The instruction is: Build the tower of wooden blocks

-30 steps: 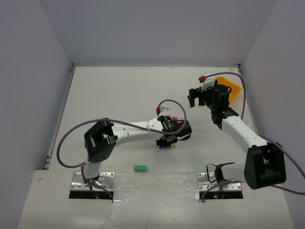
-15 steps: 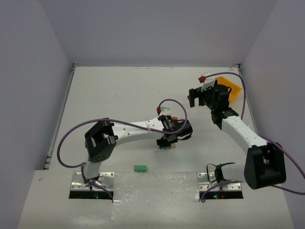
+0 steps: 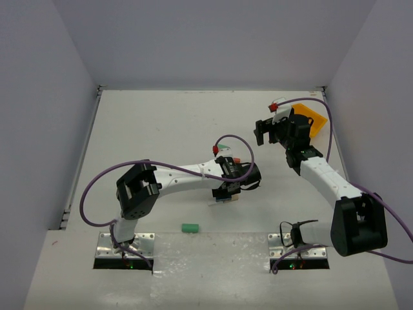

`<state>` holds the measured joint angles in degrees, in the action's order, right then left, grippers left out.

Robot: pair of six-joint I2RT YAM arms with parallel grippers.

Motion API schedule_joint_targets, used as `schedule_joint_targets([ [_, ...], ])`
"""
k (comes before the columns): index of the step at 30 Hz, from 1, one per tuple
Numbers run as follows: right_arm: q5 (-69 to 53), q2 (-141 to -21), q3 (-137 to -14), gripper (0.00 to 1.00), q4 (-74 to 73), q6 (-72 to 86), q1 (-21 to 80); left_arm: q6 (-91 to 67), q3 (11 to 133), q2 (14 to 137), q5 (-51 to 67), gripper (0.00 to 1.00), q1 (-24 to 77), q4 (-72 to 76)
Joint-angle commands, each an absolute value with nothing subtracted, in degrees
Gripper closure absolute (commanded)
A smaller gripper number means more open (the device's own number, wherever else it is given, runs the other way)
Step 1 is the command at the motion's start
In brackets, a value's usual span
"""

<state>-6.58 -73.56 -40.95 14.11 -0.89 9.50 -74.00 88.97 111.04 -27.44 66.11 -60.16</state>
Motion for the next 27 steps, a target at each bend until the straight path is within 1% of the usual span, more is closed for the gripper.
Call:
schedule_joint_targets([
  [1,-7.0,-73.6,-41.0,0.01,16.7,-1.4,9.3,-75.2,90.9,110.9,-27.6,0.78,66.8,-60.6],
  [5,-7.0,-73.7,-41.0,0.01,16.7,-1.4,9.3,-75.3,90.9,110.9,-27.8,0.71,67.0,-60.6],
  [8,-7.0,-73.6,-41.0,0.01,16.7,-1.4,9.3,-75.3,91.1,110.9,-27.9,0.68,67.1,-60.7],
  [11,-7.0,-73.5,-41.0,0.01,16.6,-1.3,9.3,-75.6,91.1,110.9,-28.0,0.61,67.1,-60.9],
  [18,-7.1,-73.3,-41.0,0.01,16.7,-1.4,9.3,-76.0,91.1,110.7,-28.3,0.58,67.2,-61.2],
  [24,-7.2,-73.1,-41.0,0.01,16.7,-1.4,9.2,-76.5,91.1,110.5,-28.6,0.45,67.4,-61.5],
  [27,-7.4,-73.0,-41.0,0.01,16.5,-1.5,9.3,-76.6,91.0,110.3,-28.9,0.42,67.4,-61.6],
])
